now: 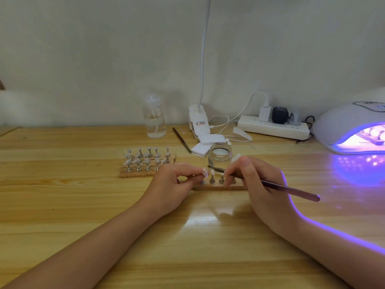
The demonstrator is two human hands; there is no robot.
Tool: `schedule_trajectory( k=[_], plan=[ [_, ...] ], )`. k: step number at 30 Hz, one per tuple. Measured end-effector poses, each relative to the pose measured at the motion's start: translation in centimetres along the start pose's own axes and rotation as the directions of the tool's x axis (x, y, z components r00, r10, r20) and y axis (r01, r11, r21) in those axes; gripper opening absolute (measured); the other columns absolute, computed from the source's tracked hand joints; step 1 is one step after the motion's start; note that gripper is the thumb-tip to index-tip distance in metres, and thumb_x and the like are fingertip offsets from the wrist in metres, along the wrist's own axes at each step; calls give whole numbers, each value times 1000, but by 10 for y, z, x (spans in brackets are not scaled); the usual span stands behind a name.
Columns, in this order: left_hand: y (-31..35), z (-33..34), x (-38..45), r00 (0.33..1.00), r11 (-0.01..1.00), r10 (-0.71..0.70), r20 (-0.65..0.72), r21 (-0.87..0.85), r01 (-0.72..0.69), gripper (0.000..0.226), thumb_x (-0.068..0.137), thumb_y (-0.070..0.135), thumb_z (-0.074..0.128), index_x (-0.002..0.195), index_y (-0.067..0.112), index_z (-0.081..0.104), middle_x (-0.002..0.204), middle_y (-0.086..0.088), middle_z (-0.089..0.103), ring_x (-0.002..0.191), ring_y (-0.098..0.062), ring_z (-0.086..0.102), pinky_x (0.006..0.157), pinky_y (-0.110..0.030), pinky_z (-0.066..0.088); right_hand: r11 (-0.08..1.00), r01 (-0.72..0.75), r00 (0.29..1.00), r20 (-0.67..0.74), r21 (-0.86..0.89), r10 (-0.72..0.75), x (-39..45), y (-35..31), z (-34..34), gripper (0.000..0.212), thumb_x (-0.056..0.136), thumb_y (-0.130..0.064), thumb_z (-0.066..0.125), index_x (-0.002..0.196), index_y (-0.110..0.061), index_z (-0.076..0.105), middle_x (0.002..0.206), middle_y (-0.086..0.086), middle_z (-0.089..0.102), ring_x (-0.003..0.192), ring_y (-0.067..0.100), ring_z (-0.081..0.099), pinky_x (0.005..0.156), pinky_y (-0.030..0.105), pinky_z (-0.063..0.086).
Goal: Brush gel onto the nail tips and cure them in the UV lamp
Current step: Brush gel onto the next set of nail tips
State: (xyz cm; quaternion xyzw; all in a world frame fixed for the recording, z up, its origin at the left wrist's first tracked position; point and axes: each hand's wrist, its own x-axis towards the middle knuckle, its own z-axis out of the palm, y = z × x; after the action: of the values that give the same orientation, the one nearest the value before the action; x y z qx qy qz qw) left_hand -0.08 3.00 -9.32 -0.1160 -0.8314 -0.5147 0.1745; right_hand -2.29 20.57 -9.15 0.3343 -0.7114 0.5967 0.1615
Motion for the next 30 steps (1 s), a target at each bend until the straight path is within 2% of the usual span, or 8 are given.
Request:
schedule_trajectory(
  k=[4,7,10,16,20,23,27,30],
  plan=[
    [-1,0,1,1000,999,9,17,43,-9,33,80,2,66,82,35,68,79,3,68,70,3,56,54,-6,34,997,-24,998,49,-79,28,1,2,1,39,88,-41,37,72,-19,64,68,-4,67,71,6,62,69,17,46],
    [-2,0,1,999,997,-1,33,72,-1,29,79,1,67,85,29,69,78,10,66,71,7,55,56,-2,34,999,-40,999,11,27,39,-2,2,1,43,87,-42,39,64,-16,65,57,4,64,55,15,61,65,26,50],
    [-3,-1,1,999,996,-5,38,91,2,25,80,3,66,88,26,70,79,11,66,72,9,55,56,-2,34,998,-14,1000,-21,59,15,-2,1,1,43,87,-39,39,62,-16,65,54,7,62,50,15,59,60,21,48],
    [-3,-1,1,999,995,-29,36,101,26,17,81,4,64,89,16,73,80,9,67,72,8,55,56,-3,34,986,-29,999,38,-162,36,2,1,1,35,87,-46,36,74,-28,63,69,-10,66,72,4,62,68,16,45],
    [-2,-1,0,999,992,-44,33,118,39,17,80,4,65,87,18,73,80,6,67,72,7,55,59,-3,35,998,-36,999,10,-44,36,0,3,2,43,87,-43,38,67,-17,65,58,-1,63,59,10,61,66,26,49],
    [-1,-1,0,998,993,-49,24,106,47,20,80,5,65,84,23,72,81,3,68,71,7,55,59,-3,35,999,-19,1000,-25,33,20,-1,2,1,43,88,-40,38,64,-15,64,57,5,62,52,13,58,59,20,46],
    [0,-2,0,999,994,-44,13,105,42,27,80,4,65,80,31,69,80,2,68,68,6,53,58,-4,35,997,-33,999,36,-73,36,1,1,0,38,87,-42,37,73,-19,64,68,-2,66,70,5,61,67,12,43],
    [1,-2,0,999,993,-44,16,110,42,27,79,5,65,79,31,70,78,3,67,69,6,53,59,-5,35,992,-64,995,65,-111,72,2,2,1,36,87,-45,41,75,-21,65,69,-5,68,76,3,62,71,12,43]
  ],
)
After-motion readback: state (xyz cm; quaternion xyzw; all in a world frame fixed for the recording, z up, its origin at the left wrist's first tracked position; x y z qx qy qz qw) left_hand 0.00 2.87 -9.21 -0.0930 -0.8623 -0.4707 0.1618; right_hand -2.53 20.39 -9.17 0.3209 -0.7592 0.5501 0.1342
